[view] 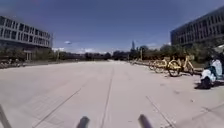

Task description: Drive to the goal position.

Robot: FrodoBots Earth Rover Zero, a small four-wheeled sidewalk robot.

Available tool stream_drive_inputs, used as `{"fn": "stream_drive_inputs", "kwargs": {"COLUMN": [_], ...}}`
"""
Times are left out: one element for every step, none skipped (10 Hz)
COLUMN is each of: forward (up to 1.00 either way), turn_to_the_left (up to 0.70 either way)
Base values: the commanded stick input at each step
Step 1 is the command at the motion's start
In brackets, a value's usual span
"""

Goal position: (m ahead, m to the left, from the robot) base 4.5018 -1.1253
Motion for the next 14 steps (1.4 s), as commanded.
{"fn": "stream_drive_inputs", "kwargs": {"forward": [1.0, 1.0, 1.0, 1.0, 1.0, 1.0, 1.0, 1.0, 1.0, 1.0, 1.0, 1.0, 1.0, 1.0], "turn_to_the_left": [-0.38, -0.25, -0.11, 0.01, 0.01, 0.01, 0.01, 0.01, 0.01, 0.01, 0.01, 0.01, 0.01, 0.01]}}
